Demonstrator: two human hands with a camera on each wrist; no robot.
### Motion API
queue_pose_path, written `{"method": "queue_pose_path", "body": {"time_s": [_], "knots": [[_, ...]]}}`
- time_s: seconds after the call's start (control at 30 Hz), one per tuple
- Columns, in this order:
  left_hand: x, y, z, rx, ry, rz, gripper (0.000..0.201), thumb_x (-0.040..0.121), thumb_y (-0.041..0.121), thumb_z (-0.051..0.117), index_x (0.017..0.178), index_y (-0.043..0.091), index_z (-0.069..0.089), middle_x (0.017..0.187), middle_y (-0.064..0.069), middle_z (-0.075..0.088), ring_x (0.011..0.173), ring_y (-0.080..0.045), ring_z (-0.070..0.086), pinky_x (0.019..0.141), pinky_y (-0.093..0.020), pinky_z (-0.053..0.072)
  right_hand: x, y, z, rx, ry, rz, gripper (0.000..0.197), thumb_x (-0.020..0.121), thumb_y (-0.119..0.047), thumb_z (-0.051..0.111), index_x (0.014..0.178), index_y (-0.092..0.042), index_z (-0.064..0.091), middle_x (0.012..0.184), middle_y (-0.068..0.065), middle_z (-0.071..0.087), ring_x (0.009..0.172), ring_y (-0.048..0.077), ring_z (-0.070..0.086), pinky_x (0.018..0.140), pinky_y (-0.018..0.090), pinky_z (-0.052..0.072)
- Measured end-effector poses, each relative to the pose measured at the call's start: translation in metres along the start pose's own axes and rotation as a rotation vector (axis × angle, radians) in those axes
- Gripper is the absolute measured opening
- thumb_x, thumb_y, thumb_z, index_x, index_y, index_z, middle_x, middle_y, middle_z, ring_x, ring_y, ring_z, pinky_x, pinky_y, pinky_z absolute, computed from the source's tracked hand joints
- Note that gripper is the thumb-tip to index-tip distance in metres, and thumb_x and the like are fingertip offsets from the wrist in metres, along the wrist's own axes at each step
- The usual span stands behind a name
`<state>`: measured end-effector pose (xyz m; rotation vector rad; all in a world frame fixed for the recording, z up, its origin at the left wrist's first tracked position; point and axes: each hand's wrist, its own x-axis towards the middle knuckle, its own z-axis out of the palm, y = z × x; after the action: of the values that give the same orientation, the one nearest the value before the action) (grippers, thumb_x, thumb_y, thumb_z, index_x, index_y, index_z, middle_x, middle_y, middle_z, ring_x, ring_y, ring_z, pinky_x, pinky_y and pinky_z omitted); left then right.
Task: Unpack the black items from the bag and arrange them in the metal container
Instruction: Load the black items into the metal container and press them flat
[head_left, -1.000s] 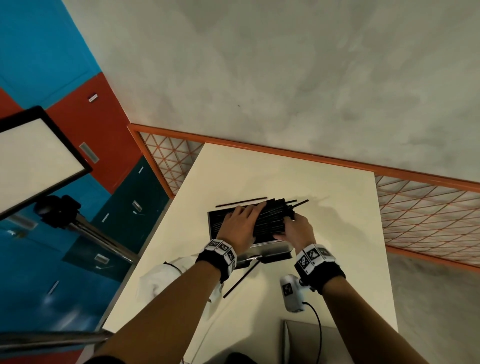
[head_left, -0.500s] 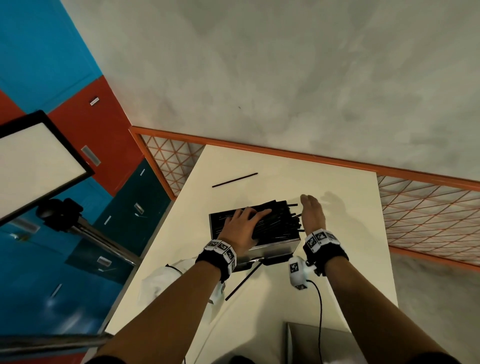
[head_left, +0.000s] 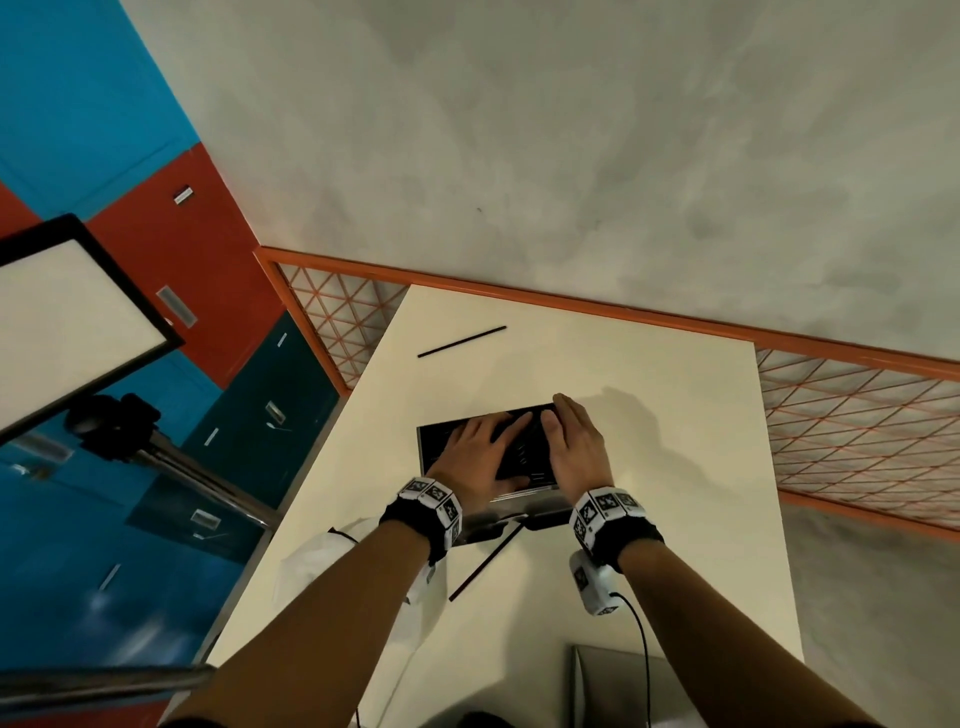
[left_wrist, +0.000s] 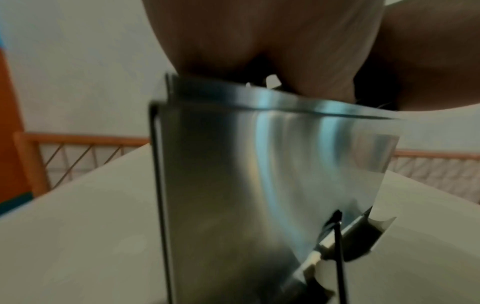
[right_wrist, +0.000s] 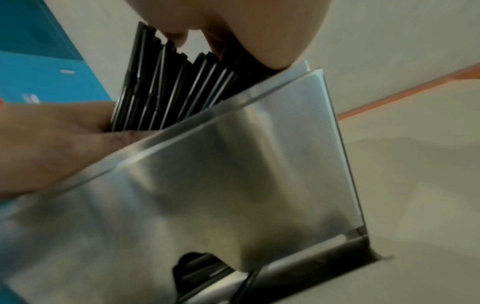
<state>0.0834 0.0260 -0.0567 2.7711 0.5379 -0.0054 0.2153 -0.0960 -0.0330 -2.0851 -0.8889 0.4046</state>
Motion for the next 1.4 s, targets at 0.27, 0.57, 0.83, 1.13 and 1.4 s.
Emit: {"method": "queue_pose_path", "body": {"time_s": [0.27, 0.57, 0.83, 1.13, 1.4], "knots": [[0.011, 0.015, -0.007, 0.038, -0.139, 0.0, 0.097, 0.091, 0.022, 0.062, 0.155, 0.047, -0.006, 0.157, 0.001, 0.024, 0.142, -0.029, 0.025, 0.111, -0.063, 0.031, 0.004, 0.011, -0.002, 0.244, 0.127, 0.047, 0.04, 0.104, -0.035, 0.04, 0.134, -0.012, 0.056, 0.137, 0.0, 0.056, 0.126, 0.014, 0.05, 0.108, 0.024, 0.035], [0.007, -0.002, -0.001, -0.087, -0.09, 0.019, 0.093, 0.087, 0.073, 0.052, 0.159, 0.039, 0.004, 0.157, -0.004, 0.027, 0.142, -0.029, 0.029, 0.116, -0.053, 0.032, 0.002, 0.006, -0.012, 0.252, 0.084, 0.023, 0.037, 0.103, -0.034, 0.043, 0.127, -0.014, 0.062, 0.134, -0.001, 0.059, 0.124, 0.012, 0.053, 0.107, 0.024, 0.036], [-0.001, -0.018, -0.004, -0.058, -0.082, 0.046, 0.099, 0.081, 0.082, 0.039, 0.16, 0.028, 0.014, 0.16, -0.002, 0.028, 0.145, -0.026, 0.028, 0.118, -0.049, 0.03, -0.001, 0.016, 0.012, -0.109, -0.104, -0.049, 0.045, 0.101, -0.03, 0.048, 0.139, -0.005, 0.05, 0.148, 0.003, 0.042, 0.132, 0.02, 0.045, 0.112, 0.026, 0.031], [-0.025, -0.016, 0.008, 0.115, -0.11, 0.043, 0.095, 0.083, 0.082, 0.004, 0.161, 0.028, 0.002, 0.167, -0.002, 0.01, 0.153, -0.022, 0.01, 0.124, -0.051, 0.013, -0.059, -0.014, 0.001, -0.248, -0.053, -0.524, 0.02, 0.092, -0.028, 0.045, 0.087, -0.017, 0.061, 0.084, -0.002, 0.063, 0.071, 0.019, 0.06, 0.063, 0.036, 0.052], [-0.03, -0.007, 0.002, 0.061, -0.048, -0.004, 0.07, 0.1, 0.067, 0.02, 0.16, 0.035, 0.007, 0.164, 0.004, 0.018, 0.151, -0.018, 0.017, 0.124, -0.052, 0.015, -0.087, 0.019, 0.046, -0.674, -0.569, -0.3, 0.032, 0.092, -0.025, 0.048, 0.122, -0.017, 0.057, 0.115, 0.01, 0.065, 0.098, 0.034, 0.065, 0.083, 0.041, 0.054]]}}
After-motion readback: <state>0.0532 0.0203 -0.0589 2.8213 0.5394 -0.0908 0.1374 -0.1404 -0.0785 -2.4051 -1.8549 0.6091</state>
